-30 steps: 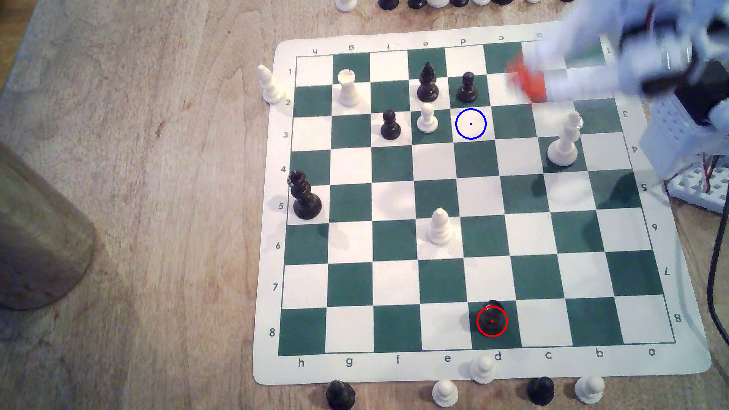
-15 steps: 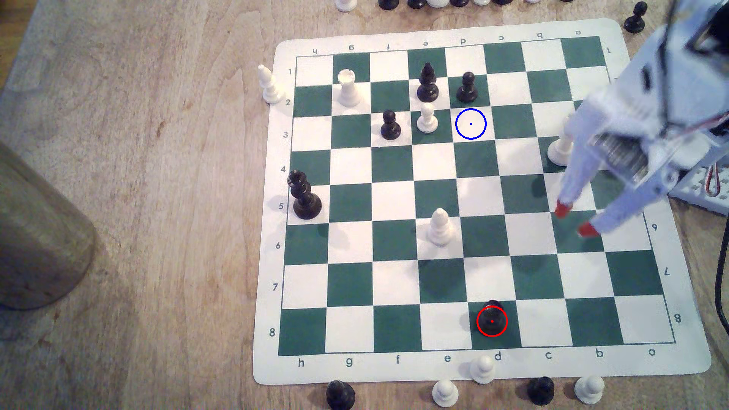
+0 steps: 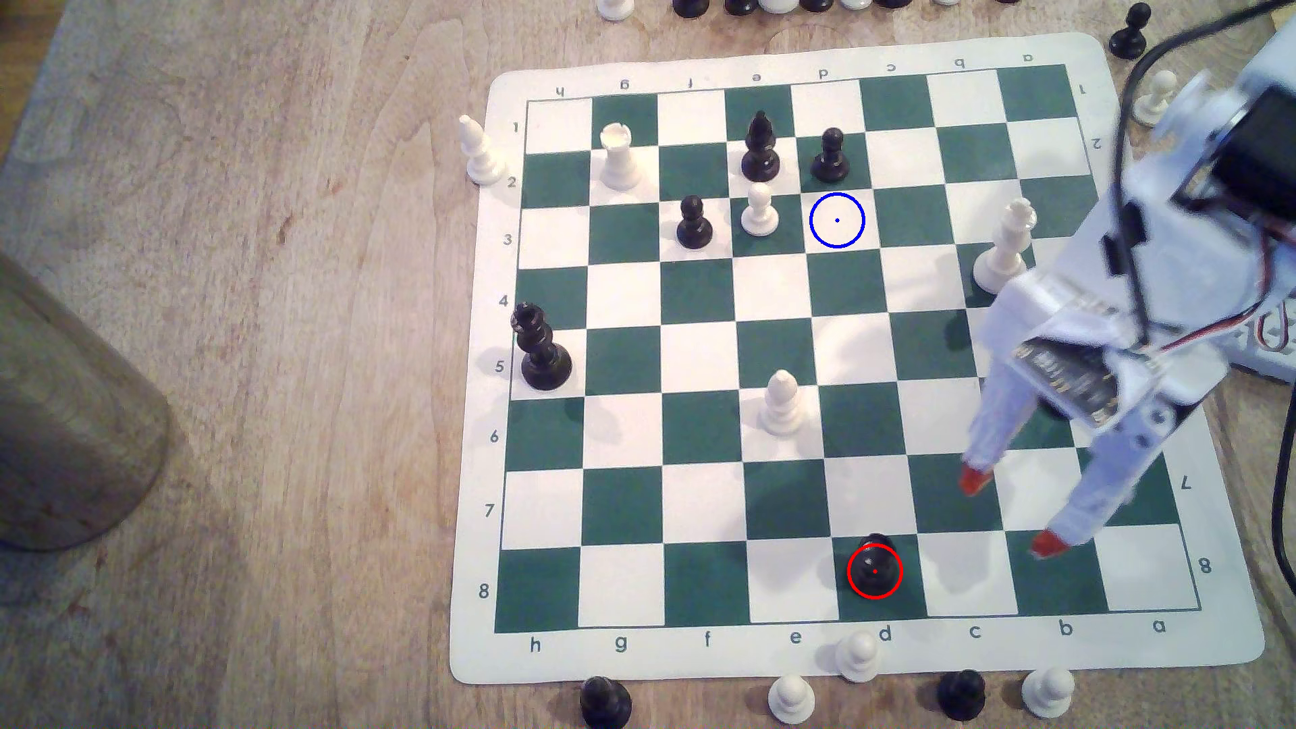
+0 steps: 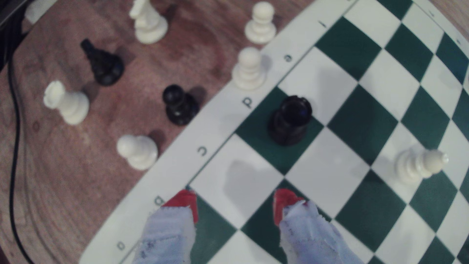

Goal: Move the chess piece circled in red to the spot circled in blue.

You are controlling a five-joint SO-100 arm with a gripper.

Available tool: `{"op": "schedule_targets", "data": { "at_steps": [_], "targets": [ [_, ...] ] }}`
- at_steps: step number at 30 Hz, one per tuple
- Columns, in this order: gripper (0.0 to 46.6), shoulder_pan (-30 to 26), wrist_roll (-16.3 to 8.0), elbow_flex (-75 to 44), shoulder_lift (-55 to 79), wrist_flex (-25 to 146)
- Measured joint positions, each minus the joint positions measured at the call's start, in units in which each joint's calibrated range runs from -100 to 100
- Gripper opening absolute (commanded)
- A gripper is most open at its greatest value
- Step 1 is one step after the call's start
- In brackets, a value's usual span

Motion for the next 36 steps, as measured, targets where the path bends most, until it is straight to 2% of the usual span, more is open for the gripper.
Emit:
{"op": "schedule_targets", "data": {
  "at_steps": [17, 27, 36],
  "targets": [
    [15.8, 4.06, -0.29, 2.17, 19.61, -21.75],
    [14.4, 5.60, -1.07, -1.36, 28.74, -26.77],
    [14.0, 6.12, -1.86, -3.98, 29.49, -27.73]
  ]
}}
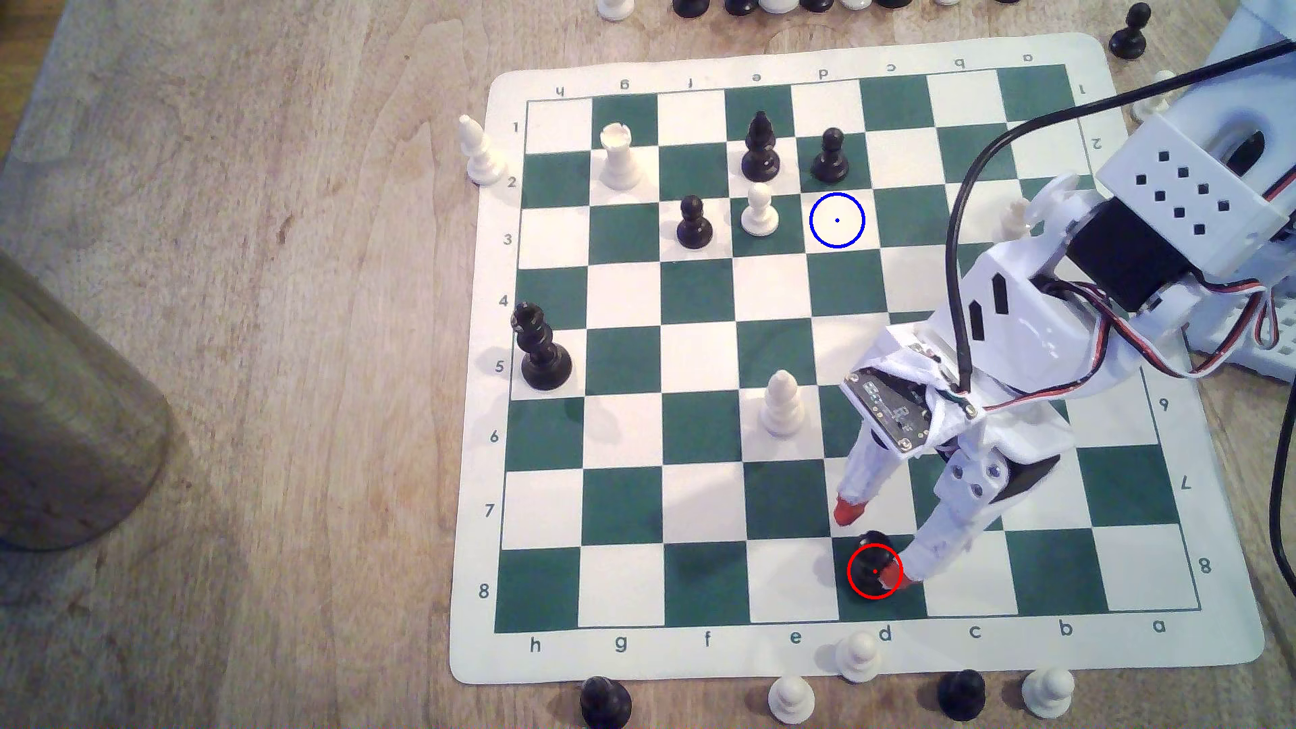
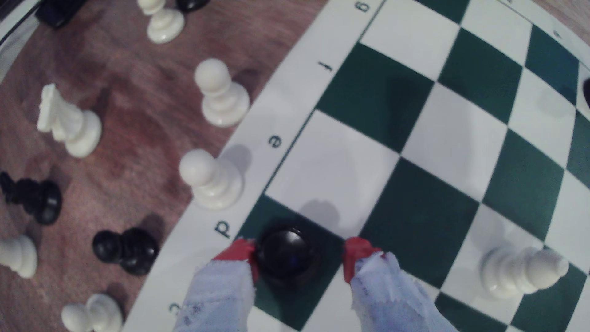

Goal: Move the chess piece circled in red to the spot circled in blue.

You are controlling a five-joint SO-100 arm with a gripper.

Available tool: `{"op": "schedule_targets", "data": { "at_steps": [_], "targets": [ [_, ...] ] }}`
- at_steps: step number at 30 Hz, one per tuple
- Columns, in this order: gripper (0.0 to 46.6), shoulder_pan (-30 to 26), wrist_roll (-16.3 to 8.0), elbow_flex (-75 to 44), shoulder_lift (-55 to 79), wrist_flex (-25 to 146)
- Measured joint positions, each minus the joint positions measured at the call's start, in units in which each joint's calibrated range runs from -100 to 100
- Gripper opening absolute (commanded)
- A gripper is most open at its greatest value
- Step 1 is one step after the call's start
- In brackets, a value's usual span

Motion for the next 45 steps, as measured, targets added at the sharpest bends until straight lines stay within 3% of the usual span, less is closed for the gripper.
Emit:
{"op": "schedule_targets", "data": {
  "at_steps": [11, 18, 22, 25, 45],
  "targets": [
    [12.9, -0.66, -0.59, 0.00, 0.00, 0.80],
    [15.8, -0.88, -1.07, 0.00, -1.09, 1.59],
    [15.0, -0.88, -1.42, 0.00, -1.09, 1.59],
    [11.9, -0.88, -1.66, 0.00, -1.51, 1.59],
    [13.1, -1.77, -2.64, -2.98, -1.51, 1.35]
  ]
}}
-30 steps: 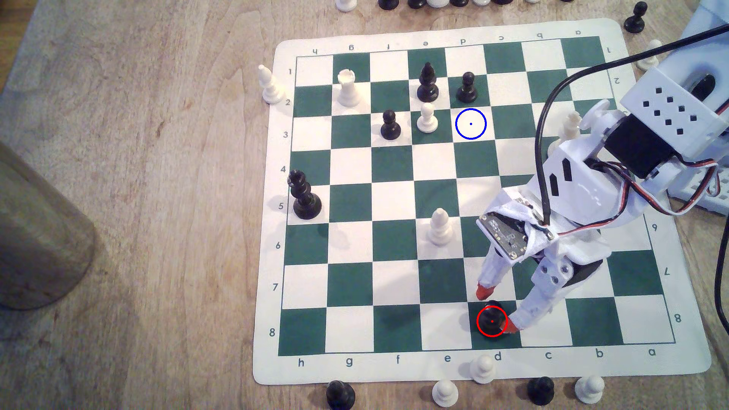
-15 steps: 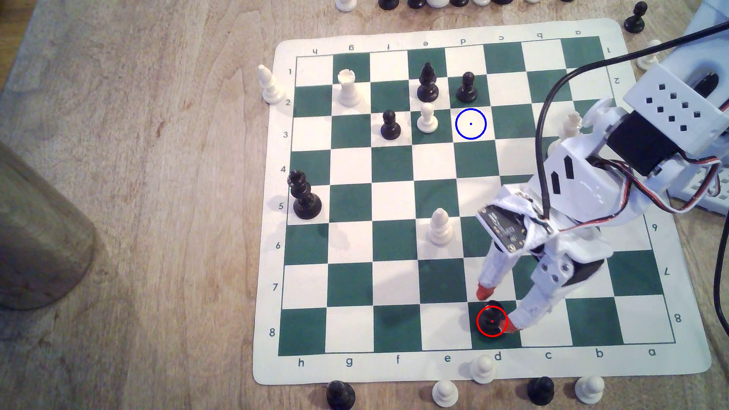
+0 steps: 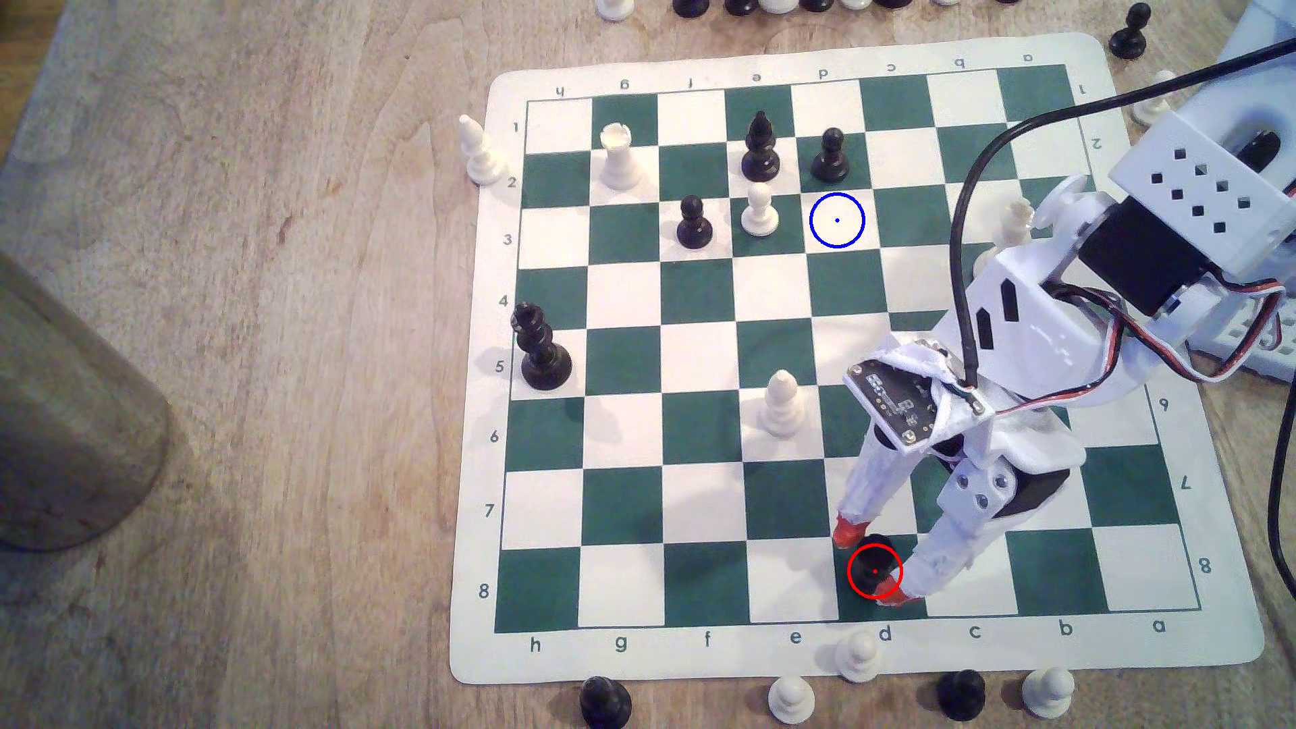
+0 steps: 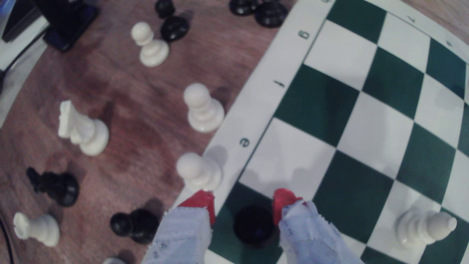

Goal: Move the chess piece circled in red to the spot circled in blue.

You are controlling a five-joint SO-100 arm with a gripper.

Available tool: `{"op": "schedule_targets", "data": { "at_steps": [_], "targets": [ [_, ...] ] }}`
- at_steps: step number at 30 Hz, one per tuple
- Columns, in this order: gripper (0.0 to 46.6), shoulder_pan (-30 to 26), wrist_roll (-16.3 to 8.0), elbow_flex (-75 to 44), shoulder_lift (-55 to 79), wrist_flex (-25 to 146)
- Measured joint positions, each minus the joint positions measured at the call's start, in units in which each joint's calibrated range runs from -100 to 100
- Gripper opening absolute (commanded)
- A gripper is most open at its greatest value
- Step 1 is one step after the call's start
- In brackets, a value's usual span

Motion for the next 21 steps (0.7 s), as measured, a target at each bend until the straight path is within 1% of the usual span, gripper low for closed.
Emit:
{"op": "schedule_targets", "data": {
  "at_steps": [7, 12, 13, 15, 17, 18, 21],
  "targets": [
    [15.2, 0.00, 0.00, 0.00, 0.42, 0.00],
    [14.2, 0.00, 0.00, 0.00, 2.26, 0.00],
    [13.7, 0.00, 0.00, 0.00, 2.51, 0.00],
    [9.7, 0.00, 0.00, -0.90, 2.68, 0.00],
    [3.8, 0.00, 0.00, -1.63, 2.76, 0.00],
    [2.6, 0.00, 0.00, -1.99, 2.76, 0.00],
    [3.2, 0.00, 0.00, -2.35, 3.02, 0.32]
  ]
}}
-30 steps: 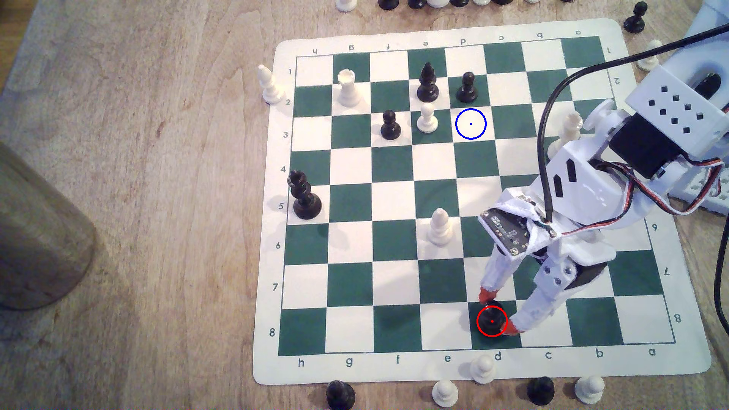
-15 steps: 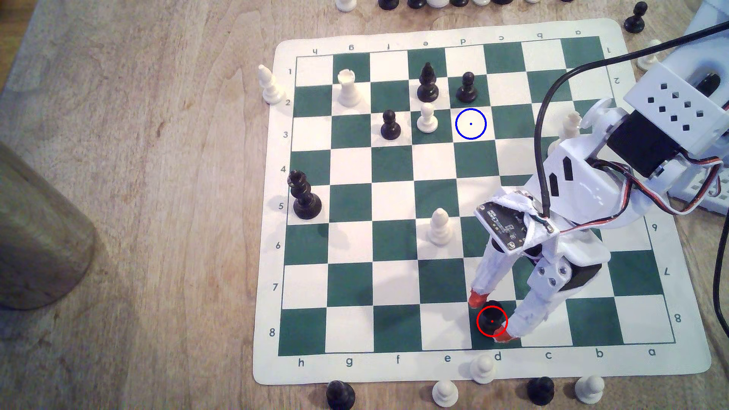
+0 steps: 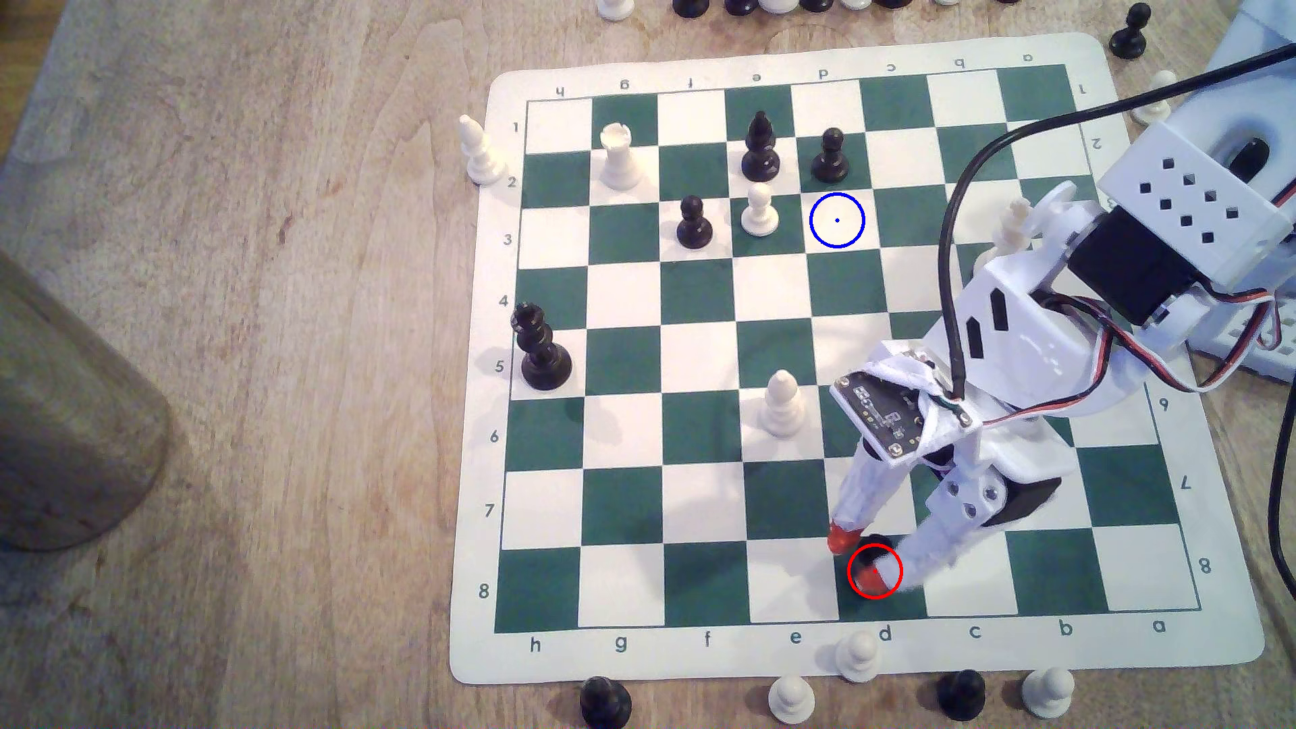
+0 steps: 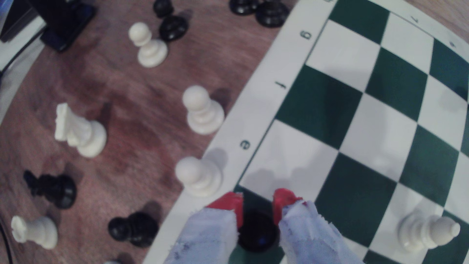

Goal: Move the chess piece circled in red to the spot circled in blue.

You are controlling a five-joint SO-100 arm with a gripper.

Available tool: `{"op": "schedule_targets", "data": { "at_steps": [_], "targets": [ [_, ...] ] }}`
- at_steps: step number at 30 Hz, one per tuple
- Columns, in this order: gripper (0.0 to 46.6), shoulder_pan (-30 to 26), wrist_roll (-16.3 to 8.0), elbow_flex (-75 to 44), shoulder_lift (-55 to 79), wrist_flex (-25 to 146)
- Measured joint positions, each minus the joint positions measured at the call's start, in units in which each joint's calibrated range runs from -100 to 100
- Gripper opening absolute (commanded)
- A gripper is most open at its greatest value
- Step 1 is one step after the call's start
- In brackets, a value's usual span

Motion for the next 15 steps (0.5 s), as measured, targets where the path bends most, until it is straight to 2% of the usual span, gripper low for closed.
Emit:
{"op": "schedule_targets", "data": {
  "at_steps": [1, 2, 6, 10, 15],
  "targets": [
    [4.2, 0.00, 0.00, 0.00, 0.25, 0.00],
    [8.7, 0.00, 0.00, 0.00, 0.25, 0.00],
    [18.1, 0.00, 0.00, 0.00, 0.25, 0.00],
    [19.9, 0.00, 0.00, 0.00, 0.42, 0.00],
    [16.9, 0.00, 0.00, 0.00, 0.42, 0.40]
  ]
}}
